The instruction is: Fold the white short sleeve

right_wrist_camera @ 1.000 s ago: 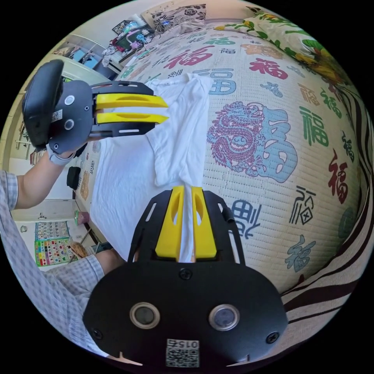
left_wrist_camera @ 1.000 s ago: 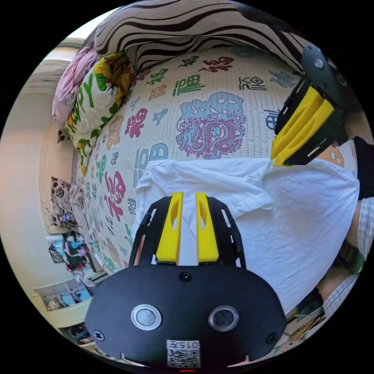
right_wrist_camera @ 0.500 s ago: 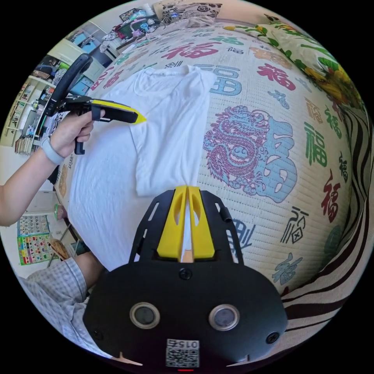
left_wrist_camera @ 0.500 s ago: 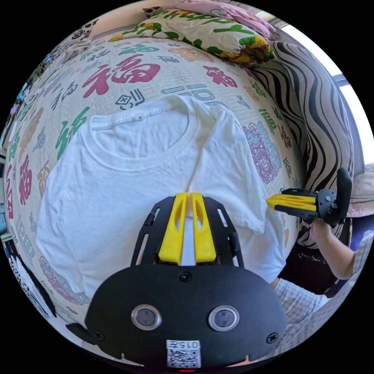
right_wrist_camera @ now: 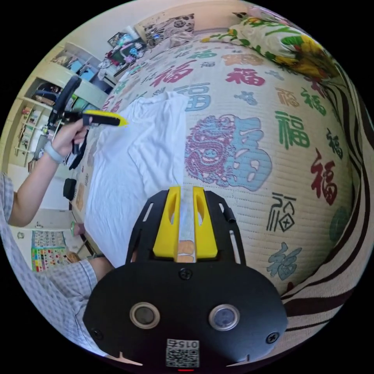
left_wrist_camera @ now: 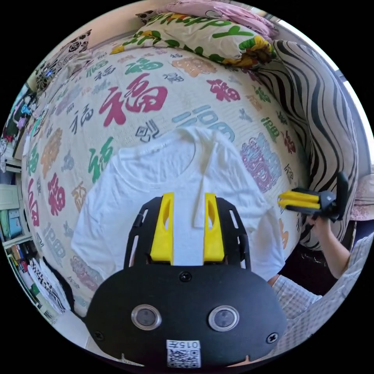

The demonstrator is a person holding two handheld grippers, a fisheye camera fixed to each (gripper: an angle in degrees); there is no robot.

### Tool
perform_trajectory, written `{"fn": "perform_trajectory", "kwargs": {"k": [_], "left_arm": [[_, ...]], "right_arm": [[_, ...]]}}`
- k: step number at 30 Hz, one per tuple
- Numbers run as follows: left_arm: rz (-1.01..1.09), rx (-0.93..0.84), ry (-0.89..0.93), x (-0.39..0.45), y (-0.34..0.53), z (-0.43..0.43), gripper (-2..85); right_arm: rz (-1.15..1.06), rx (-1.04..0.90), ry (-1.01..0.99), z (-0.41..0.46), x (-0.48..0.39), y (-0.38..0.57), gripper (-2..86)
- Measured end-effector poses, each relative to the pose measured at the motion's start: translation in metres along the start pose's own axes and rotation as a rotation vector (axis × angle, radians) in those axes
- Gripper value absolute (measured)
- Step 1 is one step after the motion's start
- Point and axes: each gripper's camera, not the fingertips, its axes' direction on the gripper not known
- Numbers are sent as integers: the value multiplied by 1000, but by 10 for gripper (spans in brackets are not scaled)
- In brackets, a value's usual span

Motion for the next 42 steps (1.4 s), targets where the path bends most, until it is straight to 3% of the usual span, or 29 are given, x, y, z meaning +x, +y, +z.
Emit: {"fn": "perform_trajectory", "kwargs": {"k": [2, 7, 14, 22, 28, 31, 34, 38, 42], "left_arm": [[11, 71, 103, 4, -19, -3, 96], [-61, -8, 274, -7, -59, 20, 40], [-127, 61, 224, -19, -56, 1, 28], [-162, 149, 198, -25, -13, -63, 91], [-201, -59, 208, -20, 38, -59, 75], [-200, -78, 230, -17, 49, -59, 25], [-172, -41, 204, -12, 57, -80, 1], [-154, 1, 153, -11, 71, -112, -1], [-189, -107, 155, -18, 86, -111, 18]], "right_arm": [[-34, -15, 26, 10, -8, -8, 61], [-49, -87, 77, 36, -6, -18, 14], [62, -24, -34, 34, 25, -16, 0], [8, 67, -23, 24, 22, -12, 65], [-255, -39, -30, 60, -24, -29, 58], [-266, -140, 34, 88, -30, -35, 16], [-264, -105, -14, 89, -31, -37, -2], [-240, -60, -112, 88, -30, -41, -5], [-211, -118, -117, 114, -33, -47, 1]]}}
